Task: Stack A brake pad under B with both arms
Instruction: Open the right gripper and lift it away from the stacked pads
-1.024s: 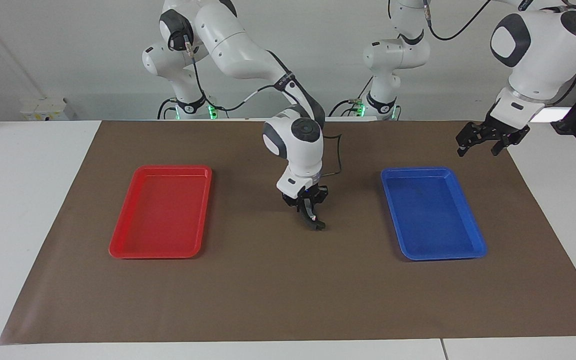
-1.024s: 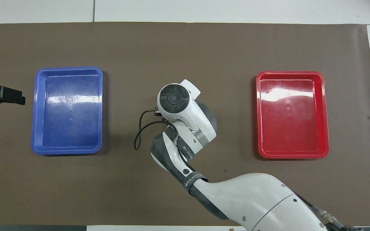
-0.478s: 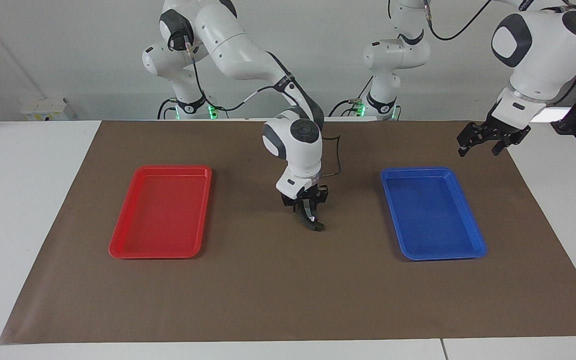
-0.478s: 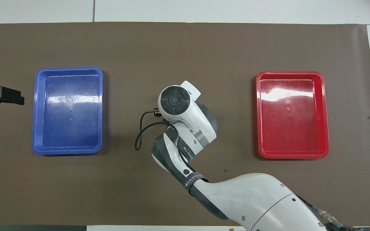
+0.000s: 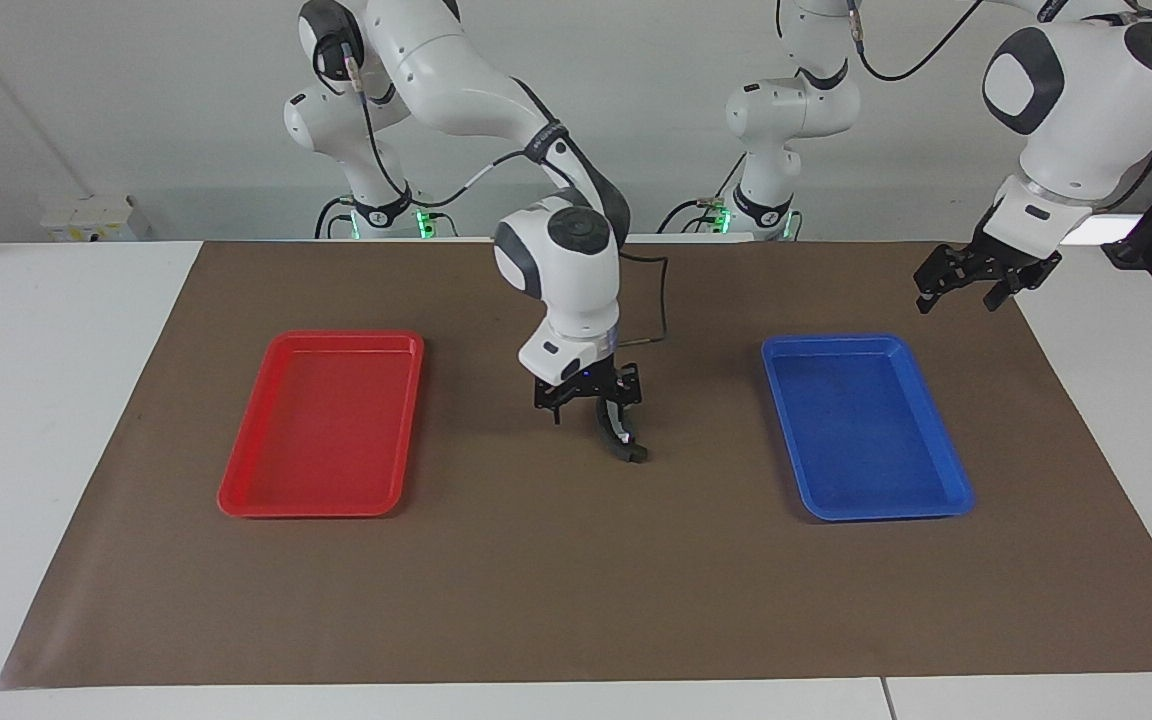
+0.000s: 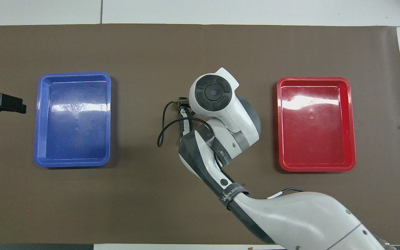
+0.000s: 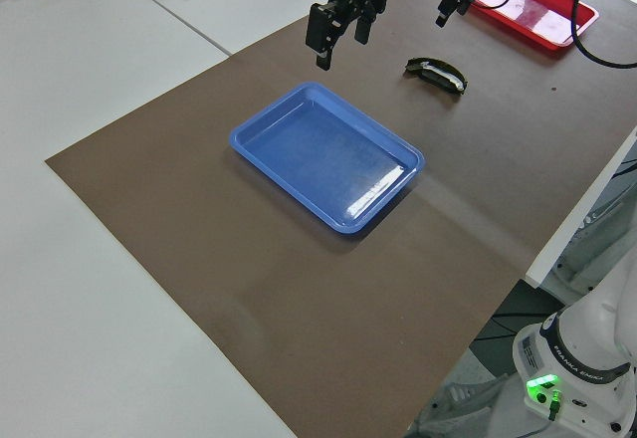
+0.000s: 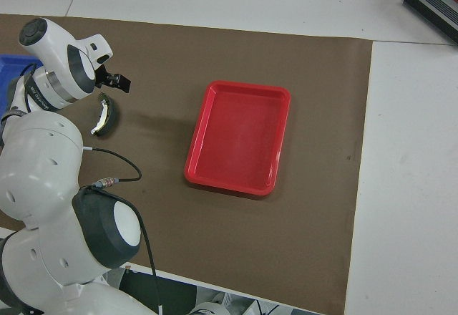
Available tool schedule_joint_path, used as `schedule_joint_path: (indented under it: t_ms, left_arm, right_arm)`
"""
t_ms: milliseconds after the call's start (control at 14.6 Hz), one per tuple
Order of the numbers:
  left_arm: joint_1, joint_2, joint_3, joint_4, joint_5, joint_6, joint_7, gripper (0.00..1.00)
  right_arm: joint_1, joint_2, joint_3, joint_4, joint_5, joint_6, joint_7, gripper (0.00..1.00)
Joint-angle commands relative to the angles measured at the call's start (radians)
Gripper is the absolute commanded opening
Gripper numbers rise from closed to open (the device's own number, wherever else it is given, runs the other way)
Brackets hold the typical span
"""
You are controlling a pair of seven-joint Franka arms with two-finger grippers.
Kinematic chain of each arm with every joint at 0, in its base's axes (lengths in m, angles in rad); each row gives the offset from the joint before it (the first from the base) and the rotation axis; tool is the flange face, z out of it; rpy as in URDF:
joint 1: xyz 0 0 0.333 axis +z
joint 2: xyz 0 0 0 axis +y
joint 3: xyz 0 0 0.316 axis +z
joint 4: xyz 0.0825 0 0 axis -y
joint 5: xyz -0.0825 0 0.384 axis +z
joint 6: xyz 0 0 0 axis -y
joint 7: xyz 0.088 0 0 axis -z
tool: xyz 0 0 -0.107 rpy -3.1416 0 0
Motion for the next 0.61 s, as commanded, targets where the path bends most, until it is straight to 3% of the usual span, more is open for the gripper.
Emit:
schedule_joint_path:
  t_ms: [0, 546]
  left_arm:
    - [0.009, -0.018, -0.003, -0.02, -0.012, 0.004, -0.007, 0.99]
    - [0.009, -0.018, -0.003, -0.02, -0.012, 0.004, -0.007, 0.99]
  right_arm:
    - [-0.104, -0.117, 0.013, -0.034, -0.039, -0.07, 0.008, 1.0]
    - [-0.371, -0.325, 0.016, -0.031, -0.059, -0.346, -0.29, 1.0]
